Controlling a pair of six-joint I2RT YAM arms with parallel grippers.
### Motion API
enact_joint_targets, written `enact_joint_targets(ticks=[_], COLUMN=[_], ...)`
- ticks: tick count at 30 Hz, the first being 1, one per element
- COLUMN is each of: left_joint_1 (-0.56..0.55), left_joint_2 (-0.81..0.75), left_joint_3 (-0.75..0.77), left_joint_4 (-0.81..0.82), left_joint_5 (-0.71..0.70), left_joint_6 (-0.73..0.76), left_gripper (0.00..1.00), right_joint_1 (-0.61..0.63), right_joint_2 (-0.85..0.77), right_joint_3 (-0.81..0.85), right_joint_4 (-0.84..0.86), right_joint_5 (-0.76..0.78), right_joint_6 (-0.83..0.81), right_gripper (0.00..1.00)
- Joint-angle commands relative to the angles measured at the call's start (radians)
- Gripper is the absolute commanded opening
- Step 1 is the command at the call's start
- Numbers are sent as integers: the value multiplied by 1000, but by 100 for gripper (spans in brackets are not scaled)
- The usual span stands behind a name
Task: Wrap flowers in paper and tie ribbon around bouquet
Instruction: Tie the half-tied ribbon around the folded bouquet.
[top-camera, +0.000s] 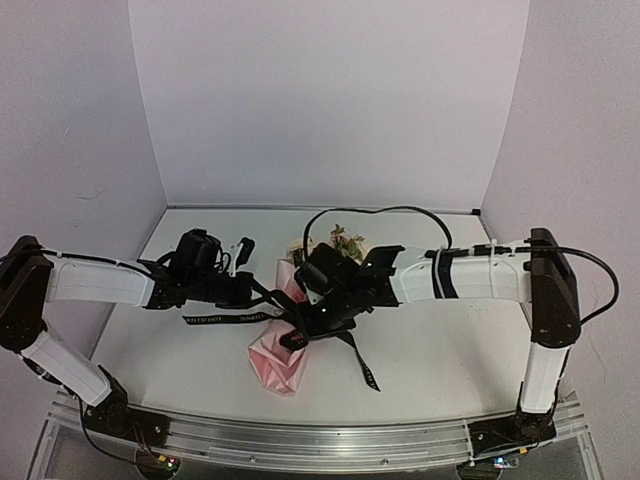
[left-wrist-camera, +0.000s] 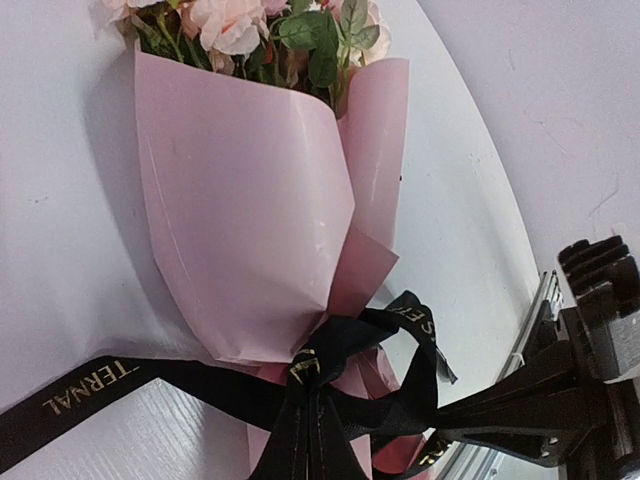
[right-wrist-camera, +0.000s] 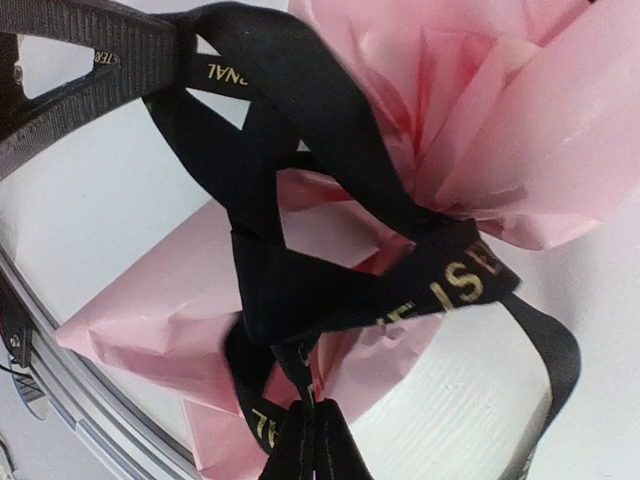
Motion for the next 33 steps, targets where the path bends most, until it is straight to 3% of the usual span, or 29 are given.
enact_joint_targets(ticks=[1,15,33], left_joint_1=[20,53,103], left_joint_2=[-41,-85,-113], left_joint_3=[-21,-84,-127], left_joint_4=[8,3,-102], left_joint_5=[-45,-100,-223], left_joint_6=[-21,-78,-186], left_gripper=[0,0,0], right_joint_1=[-40,-123,-187], right_joint_2=[-119,-130,-188], right_joint_3=[-45,-127,-250], right_joint_4=[-48,-69,-157], right_joint_5=[30,-4,190], right_joint_6=[-49,-167,-224], right_gripper=[0,0,0])
